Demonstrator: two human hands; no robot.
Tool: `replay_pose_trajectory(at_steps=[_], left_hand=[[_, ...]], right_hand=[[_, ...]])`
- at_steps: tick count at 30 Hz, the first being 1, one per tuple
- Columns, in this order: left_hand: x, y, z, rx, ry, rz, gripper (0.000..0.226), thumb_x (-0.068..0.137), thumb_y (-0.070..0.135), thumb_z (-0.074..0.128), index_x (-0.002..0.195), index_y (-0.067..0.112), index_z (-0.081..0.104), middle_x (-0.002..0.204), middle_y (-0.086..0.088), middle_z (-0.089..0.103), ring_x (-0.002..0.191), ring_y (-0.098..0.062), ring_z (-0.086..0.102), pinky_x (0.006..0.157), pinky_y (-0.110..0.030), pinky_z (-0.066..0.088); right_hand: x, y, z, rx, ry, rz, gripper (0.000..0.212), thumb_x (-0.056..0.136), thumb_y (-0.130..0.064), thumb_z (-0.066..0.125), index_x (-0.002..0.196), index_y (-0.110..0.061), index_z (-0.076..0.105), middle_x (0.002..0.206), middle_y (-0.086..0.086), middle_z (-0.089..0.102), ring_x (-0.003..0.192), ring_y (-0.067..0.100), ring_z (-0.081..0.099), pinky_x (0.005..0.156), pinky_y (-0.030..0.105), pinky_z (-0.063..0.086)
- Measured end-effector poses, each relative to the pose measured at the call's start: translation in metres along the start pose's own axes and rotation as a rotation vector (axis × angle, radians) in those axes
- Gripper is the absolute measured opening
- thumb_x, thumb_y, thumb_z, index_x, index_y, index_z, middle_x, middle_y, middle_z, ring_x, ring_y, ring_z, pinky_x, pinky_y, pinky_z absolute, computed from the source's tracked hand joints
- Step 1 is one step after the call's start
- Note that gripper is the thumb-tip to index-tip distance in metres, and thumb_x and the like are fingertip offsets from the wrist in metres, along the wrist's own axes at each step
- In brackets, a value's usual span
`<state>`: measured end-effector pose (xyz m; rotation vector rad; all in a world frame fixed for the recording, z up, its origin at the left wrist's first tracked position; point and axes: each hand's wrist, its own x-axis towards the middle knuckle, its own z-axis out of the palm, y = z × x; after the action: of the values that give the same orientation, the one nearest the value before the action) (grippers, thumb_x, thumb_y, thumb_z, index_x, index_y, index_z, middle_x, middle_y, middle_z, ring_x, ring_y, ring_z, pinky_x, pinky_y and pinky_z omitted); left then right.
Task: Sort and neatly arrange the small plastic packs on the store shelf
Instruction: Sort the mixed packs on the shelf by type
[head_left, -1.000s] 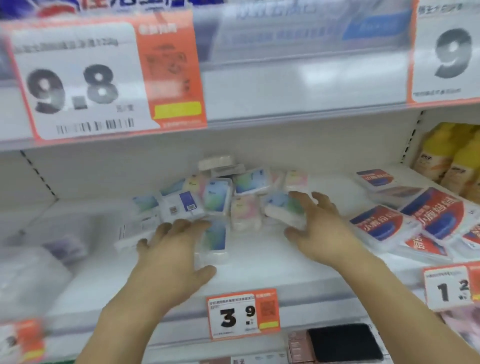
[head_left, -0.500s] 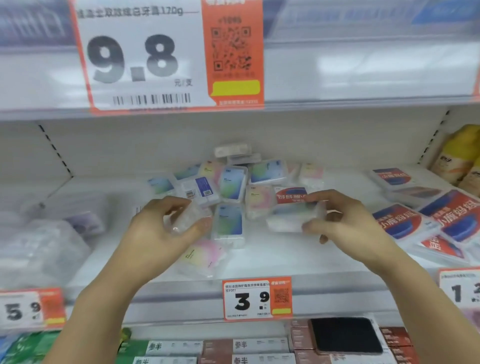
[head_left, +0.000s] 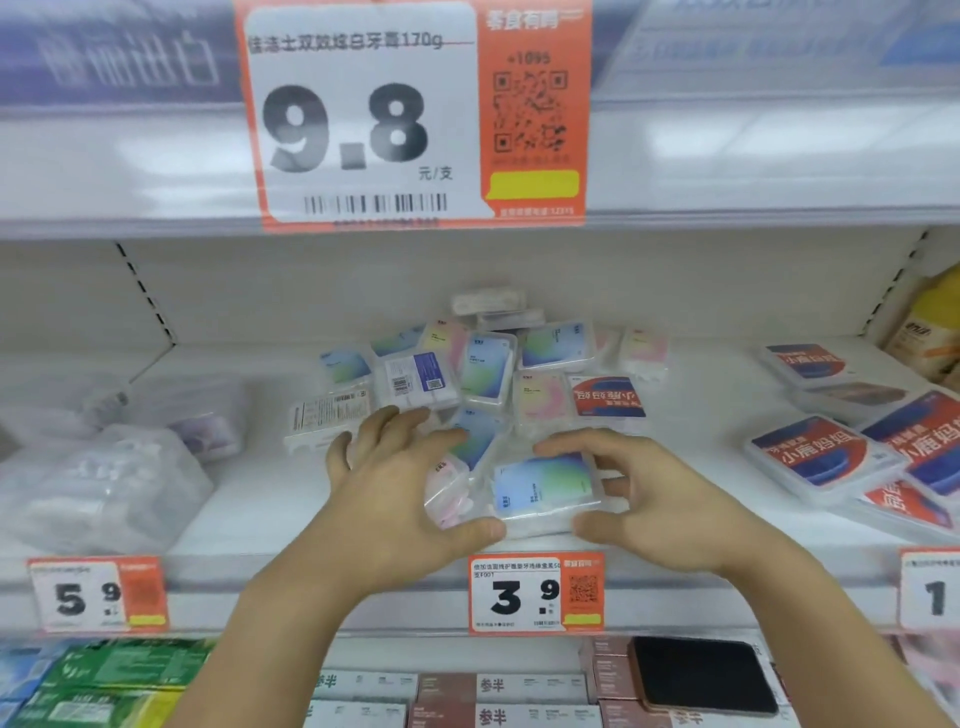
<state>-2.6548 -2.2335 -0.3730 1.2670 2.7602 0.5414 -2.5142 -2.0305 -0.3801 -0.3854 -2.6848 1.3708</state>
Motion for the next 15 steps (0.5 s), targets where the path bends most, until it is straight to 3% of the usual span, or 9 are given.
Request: replay_pose_trajectory(at_steps=[3, 6, 8, 10, 12, 15], left_hand=[[0.001, -0.008, -0.003, -0.085, 0.052, -0.005, 0.103, 0.048, 0.083, 0.054, 0.142, 0.051, 0.027, 0.153, 0.014, 0.015, 0.140, -0.006, 0.002, 0.116, -0.042, 0.014], [0.002, -0.014, -0.004, -0.107, 0.048, -0.038, 0.100, 0.055, 0.071, 0.072, 0.142, 0.047, 0.029, 0.149, 0.011, 0.023, 0.139, -0.013, 0.016, 0.113, -0.033, 0.025], [0.003, -0.015, 0.001, -0.122, 0.060, -0.017, 0.096, 0.061, 0.064, 0.075, 0.143, 0.045, 0.030, 0.145, 0.013, 0.028, 0.134, -0.010, 0.025, 0.108, -0.024, 0.028], [0.003, -0.013, 0.005, -0.115, 0.078, 0.019, 0.094, 0.064, 0.062, 0.074, 0.143, 0.047, 0.027, 0.143, 0.015, 0.028, 0.131, -0.008, 0.027, 0.105, -0.022, 0.028], [0.004, -0.011, 0.008, -0.112, 0.079, 0.028, 0.093, 0.064, 0.063, 0.072, 0.143, 0.045, 0.028, 0.143, 0.015, 0.027, 0.131, -0.009, 0.026, 0.106, -0.024, 0.030], [0.006, -0.007, 0.009, -0.103, 0.027, 0.009, 0.097, 0.061, 0.072, 0.068, 0.145, 0.043, 0.028, 0.145, 0.013, 0.025, 0.134, -0.011, 0.022, 0.111, -0.029, 0.029]], right_hand=[[0.005, -0.004, -0.007, 0.028, 0.055, 0.027, 0.049, 0.079, -0.022, 0.078, 0.120, -0.043, 0.063, 0.129, -0.029, 0.056, 0.121, -0.011, 0.049, 0.100, 0.016, 0.039], [0.018, 0.003, -0.015, -0.056, 0.438, 0.037, 0.029, 0.084, -0.022, 0.072, 0.108, -0.037, 0.068, 0.115, -0.024, 0.061, 0.102, -0.015, 0.054, 0.080, 0.002, 0.038], [0.029, 0.011, -0.017, -0.185, 0.633, 0.071, 0.030, 0.091, -0.020, 0.064, 0.120, -0.030, 0.065, 0.120, -0.011, 0.058, 0.108, -0.004, 0.053, 0.087, 0.009, 0.038], [0.045, 0.025, -0.018, -0.262, 0.592, 0.179, 0.033, 0.100, -0.027, 0.050, 0.132, -0.025, 0.058, 0.136, 0.005, 0.055, 0.128, 0.020, 0.047, 0.101, 0.028, 0.038], [0.059, 0.036, -0.014, -0.365, 0.466, 0.299, 0.035, 0.104, -0.036, 0.035, 0.131, -0.028, 0.057, 0.131, 0.009, 0.062, 0.122, 0.034, 0.050, 0.099, 0.037, 0.040], [0.066, 0.037, -0.012, -0.343, 0.508, 0.364, 0.032, 0.094, -0.043, 0.053, 0.124, -0.035, 0.060, 0.115, 0.004, 0.068, 0.109, 0.031, 0.059, 0.093, 0.036, 0.046]])
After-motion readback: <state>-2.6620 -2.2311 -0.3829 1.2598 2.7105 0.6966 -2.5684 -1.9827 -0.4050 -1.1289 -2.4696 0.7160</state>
